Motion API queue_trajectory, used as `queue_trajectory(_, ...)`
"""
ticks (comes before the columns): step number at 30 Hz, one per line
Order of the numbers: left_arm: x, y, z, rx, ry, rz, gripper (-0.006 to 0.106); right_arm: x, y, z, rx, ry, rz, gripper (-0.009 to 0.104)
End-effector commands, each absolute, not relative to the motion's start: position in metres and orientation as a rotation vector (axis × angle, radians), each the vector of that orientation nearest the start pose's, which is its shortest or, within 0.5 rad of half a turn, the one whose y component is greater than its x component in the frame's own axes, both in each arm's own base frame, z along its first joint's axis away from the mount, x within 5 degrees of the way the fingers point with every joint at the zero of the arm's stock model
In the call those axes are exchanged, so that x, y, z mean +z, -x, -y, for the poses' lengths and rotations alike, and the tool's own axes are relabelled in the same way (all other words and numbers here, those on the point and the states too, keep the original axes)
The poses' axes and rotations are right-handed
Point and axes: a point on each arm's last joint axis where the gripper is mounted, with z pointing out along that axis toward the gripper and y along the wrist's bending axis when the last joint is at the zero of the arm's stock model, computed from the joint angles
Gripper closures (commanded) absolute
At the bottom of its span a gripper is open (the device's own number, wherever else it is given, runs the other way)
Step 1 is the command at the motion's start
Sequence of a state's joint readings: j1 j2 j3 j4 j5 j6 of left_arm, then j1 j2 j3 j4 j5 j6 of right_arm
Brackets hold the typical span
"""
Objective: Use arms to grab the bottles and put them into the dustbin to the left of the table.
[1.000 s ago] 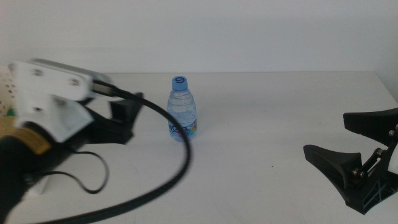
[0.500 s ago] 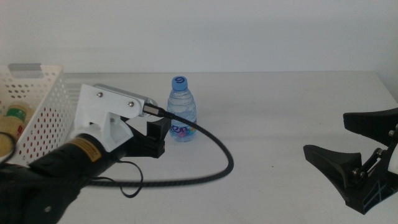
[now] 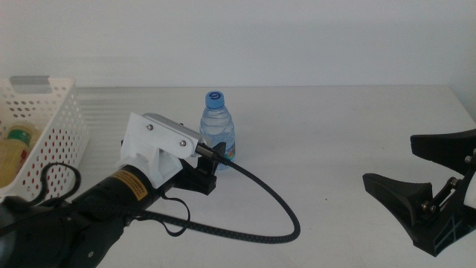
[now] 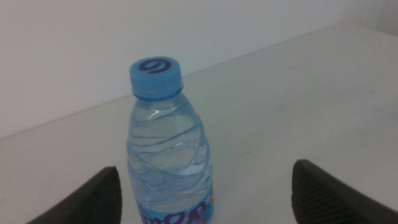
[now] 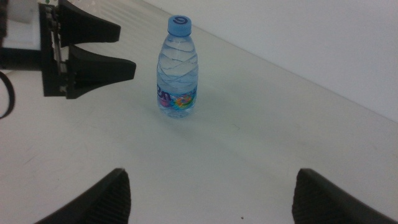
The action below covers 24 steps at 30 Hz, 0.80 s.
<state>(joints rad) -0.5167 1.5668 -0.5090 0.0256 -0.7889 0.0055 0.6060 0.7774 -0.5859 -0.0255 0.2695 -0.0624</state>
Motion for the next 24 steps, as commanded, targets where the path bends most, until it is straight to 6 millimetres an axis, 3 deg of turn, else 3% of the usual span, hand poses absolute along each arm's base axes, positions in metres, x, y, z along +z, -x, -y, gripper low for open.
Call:
queue_trajectory(1,0.214,-0.256,0.144,-0.4,-0.432,-1.54,0.01,0.326,-0.135,-0.092,0.34,0.647,-1.748,0.027)
queue_trajectory(5,0.208,-0.262,0.145,-0.416,-0.394,-1.529,0.01,0.326,-0.135,-0.092,0.34,0.647,-1.748,0.027)
queue_trajectory(24,0.195,-0.325,0.158,-0.417,-0.325,-1.581,0.01,0.326,-0.135,-0.092,0.34,0.647,-1.748,0.027)
